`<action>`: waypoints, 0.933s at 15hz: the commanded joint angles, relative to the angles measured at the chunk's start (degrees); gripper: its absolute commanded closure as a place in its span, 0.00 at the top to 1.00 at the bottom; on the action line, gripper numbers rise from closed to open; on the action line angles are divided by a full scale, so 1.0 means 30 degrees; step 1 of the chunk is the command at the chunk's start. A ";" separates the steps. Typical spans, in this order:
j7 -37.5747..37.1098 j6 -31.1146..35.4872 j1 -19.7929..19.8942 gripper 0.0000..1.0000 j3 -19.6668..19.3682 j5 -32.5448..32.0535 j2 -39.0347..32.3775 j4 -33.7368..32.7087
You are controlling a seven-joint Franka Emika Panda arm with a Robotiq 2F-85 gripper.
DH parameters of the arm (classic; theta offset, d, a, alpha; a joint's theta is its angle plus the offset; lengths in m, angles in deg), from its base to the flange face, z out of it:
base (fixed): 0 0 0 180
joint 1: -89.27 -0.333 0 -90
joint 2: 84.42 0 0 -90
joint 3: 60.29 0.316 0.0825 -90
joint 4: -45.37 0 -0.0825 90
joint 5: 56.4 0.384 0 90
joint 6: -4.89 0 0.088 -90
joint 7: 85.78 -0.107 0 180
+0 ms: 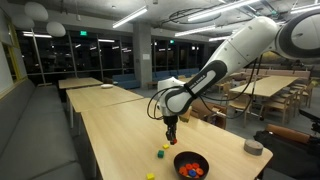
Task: Put the orange rings in the black bowl
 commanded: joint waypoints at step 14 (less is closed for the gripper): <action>0.1156 0.0788 0.1178 0.32 0.0770 0.4439 0.2497 0.5715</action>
